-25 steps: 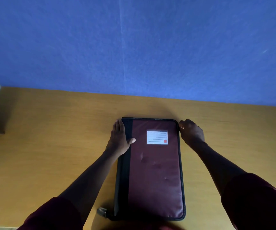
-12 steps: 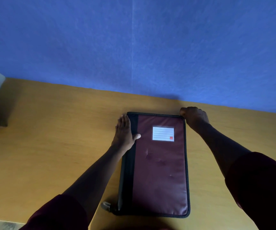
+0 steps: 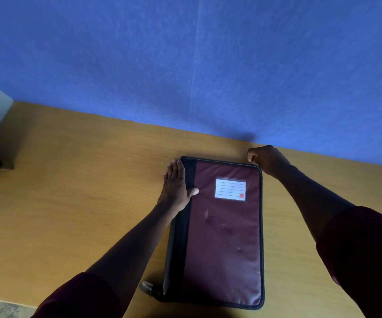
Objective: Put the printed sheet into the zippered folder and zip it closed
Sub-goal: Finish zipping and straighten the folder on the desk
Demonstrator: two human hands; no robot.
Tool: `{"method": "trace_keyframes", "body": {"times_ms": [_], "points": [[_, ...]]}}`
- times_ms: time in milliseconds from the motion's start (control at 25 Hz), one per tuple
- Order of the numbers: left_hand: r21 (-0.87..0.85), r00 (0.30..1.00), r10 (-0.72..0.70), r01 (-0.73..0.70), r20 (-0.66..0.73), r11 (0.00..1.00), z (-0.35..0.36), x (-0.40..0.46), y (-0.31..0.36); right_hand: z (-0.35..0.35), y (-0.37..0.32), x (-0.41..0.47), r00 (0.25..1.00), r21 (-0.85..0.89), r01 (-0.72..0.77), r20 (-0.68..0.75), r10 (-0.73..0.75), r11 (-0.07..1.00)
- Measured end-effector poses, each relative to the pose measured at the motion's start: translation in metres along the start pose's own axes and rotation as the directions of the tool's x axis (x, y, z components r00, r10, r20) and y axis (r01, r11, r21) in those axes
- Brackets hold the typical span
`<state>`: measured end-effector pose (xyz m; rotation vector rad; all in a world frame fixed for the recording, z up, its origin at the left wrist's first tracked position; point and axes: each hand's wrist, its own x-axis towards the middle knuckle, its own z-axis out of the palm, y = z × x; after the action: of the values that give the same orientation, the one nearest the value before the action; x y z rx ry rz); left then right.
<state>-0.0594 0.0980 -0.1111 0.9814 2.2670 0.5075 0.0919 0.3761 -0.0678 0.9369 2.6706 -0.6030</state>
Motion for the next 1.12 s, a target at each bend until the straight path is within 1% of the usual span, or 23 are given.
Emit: {"method": "trace_keyframes", "body": {"times_ms": [80,120,240,320,400,440,560,720,920,1000,1120], "points": [[-0.013,1.0,-0.001,0.001,0.004,1.0,-0.001,0.0,0.001,-0.006,-0.004,0.007,0.998,-0.043,-0.001,0.062,0.004,0.999],[-0.017,1.0,-0.002,0.002,0.006,1.0,-0.001,0.0,0.001,-0.01,-0.007,0.012,0.994,-0.073,-0.028,0.105,0.036,0.997],[-0.014,1.0,-0.002,0.002,0.006,1.0,-0.002,0.0,0.002,-0.019,-0.017,0.024,0.948,-0.058,-0.191,0.246,0.2,0.98],[-0.02,1.0,0.0,0.0,0.005,1.0,-0.003,0.0,0.001,-0.022,-0.022,0.026,0.926,-0.073,-0.245,0.278,0.255,0.967],[-0.023,1.0,0.001,0.0,0.009,1.0,-0.003,0.0,0.001,-0.019,-0.024,0.028,0.929,-0.151,-0.245,0.247,0.276,0.958],[-0.024,1.0,0.002,-0.002,0.008,1.0,-0.003,0.0,0.001,-0.016,-0.024,0.028,0.938,-0.174,-0.249,0.204,0.282,0.953],[-0.033,1.0,0.005,-0.005,0.013,0.999,-0.003,0.0,-0.001,-0.009,-0.031,0.031,0.94,-0.129,-0.318,0.084,0.33,0.939],[-0.056,0.999,0.001,0.001,0.036,0.998,-0.005,0.001,-0.001,0.003,-0.044,0.033,0.899,-0.056,-0.438,-0.015,0.438,0.897],[-0.064,0.999,0.013,-0.01,0.038,0.998,-0.005,-0.001,-0.002,0.006,-0.042,0.034,0.895,0.003,-0.445,-0.026,0.445,0.895],[-0.075,0.998,0.014,-0.01,0.055,0.997,-0.005,0.0,-0.002,0.007,-0.047,0.032,0.878,0.016,-0.476,-0.044,0.476,0.879],[-0.07,0.998,0.003,0.002,0.062,0.998,-0.006,-0.002,-0.002,0.003,-0.041,0.027,0.863,0.041,-0.504,-0.01,0.505,0.863]]}}
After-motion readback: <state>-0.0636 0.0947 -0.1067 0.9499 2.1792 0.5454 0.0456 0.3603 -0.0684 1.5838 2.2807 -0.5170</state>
